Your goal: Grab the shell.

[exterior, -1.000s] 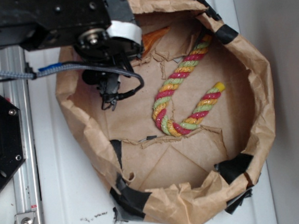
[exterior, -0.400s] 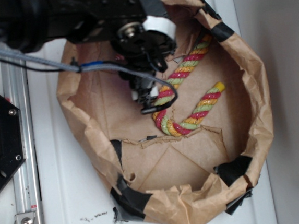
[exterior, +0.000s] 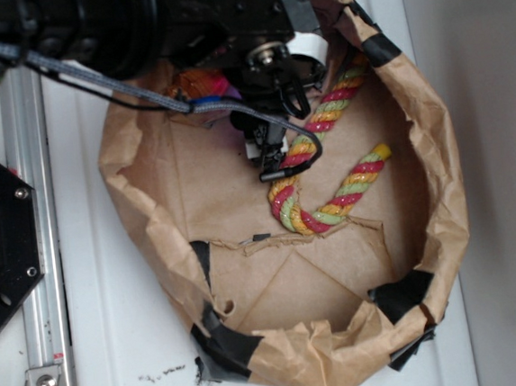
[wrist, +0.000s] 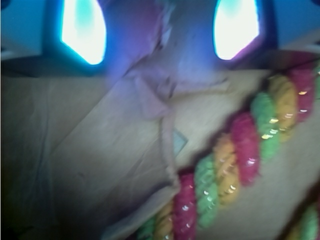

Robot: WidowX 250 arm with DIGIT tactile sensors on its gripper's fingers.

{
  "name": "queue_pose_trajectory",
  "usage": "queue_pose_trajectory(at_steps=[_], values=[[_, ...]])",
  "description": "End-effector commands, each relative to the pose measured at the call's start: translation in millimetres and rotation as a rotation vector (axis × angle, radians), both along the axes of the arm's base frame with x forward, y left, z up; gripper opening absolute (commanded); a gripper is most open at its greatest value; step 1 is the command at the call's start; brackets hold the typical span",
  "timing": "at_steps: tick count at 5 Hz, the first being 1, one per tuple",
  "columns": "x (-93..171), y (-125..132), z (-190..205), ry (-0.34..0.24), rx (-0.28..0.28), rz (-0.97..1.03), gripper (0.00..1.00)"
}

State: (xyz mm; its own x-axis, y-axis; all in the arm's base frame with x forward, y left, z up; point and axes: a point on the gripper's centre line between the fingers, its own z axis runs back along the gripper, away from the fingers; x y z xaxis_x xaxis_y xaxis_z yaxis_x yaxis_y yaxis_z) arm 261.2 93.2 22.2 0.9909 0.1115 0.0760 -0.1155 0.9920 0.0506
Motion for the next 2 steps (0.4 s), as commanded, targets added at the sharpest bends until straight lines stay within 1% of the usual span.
queue_pose_trajectory(at_steps=[1,2], values=[[-2.2,-12.4,71.2,0.000,-0.065,-0.028,0.00],[1.4,-39.4,121.6,-0.035,-0.141,-0.095,0.00]])
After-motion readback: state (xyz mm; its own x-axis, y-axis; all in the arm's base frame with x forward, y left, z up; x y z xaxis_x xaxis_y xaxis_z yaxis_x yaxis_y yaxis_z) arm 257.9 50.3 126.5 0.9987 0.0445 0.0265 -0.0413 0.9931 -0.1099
